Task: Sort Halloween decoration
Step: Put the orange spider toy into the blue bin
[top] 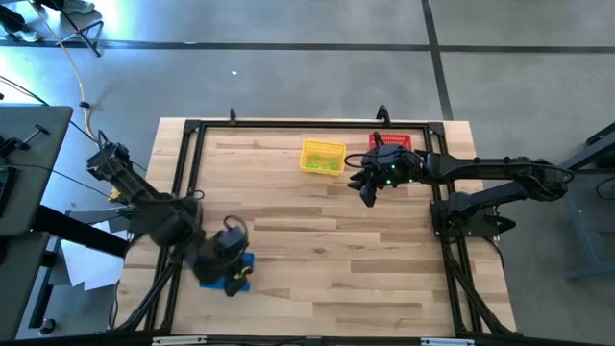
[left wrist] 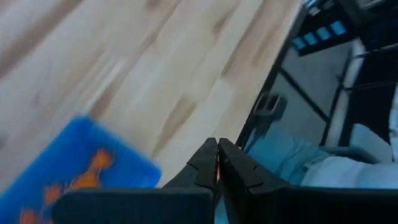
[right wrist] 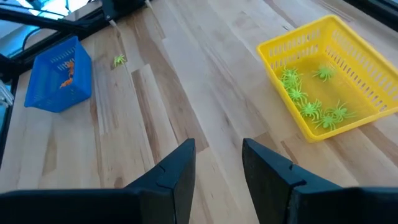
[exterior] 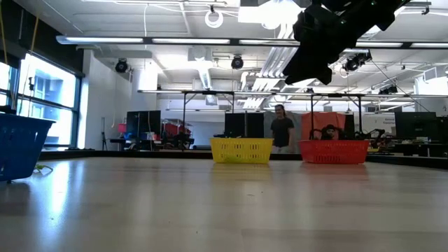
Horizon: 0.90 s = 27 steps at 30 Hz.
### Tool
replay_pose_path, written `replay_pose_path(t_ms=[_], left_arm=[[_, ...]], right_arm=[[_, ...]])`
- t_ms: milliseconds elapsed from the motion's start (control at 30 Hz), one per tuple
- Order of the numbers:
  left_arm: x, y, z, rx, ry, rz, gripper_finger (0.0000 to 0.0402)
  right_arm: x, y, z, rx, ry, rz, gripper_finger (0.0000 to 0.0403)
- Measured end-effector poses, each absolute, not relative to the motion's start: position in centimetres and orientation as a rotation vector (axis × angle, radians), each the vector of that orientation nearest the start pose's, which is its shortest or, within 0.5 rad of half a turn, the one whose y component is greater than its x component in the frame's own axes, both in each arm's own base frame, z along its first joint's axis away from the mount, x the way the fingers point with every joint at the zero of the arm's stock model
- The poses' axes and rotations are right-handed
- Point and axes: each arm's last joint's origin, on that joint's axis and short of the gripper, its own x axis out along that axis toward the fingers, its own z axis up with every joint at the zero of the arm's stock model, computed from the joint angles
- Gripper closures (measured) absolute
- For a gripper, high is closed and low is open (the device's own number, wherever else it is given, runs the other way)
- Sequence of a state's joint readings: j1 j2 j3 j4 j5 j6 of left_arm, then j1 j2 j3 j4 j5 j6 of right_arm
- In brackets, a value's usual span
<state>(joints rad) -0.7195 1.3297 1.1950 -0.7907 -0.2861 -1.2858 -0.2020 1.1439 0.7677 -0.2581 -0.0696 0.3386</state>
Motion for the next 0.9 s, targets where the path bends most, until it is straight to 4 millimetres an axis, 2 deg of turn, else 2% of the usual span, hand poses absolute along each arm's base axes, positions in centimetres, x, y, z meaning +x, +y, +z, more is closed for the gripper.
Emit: replay_pose_path(t_ms=[133,267,367,700,900], left_arm=[[18.3,-18.1,30.3,-0.782,0.997,0.256,0.0401],[16.6,-18.6,29.1,-0.747,1.062,0.344,0.0401],[15.8,-18.7,27.5,-0.715,1.098,0.398,0.0401],[15.3,-18.9,21.4,-0.587,1.181,0.493,0.0401],[15.4,-19.0,18.7,-0.521,1.208,0.538,0.0401]], right_arm=[[23.4,-4.6,25.2,0.43,0.594,-0.258,0.0277],[23.3,-4.6,24.4,0.438,0.608,-0.288,0.0277],[23.2,-4.5,23.8,0.457,0.623,-0.317,0.0277],[22.9,-3.3,21.4,0.503,0.687,-0.326,0.0277],[22.9,-2.7,21.3,0.505,0.688,-0.303,0.0277]])
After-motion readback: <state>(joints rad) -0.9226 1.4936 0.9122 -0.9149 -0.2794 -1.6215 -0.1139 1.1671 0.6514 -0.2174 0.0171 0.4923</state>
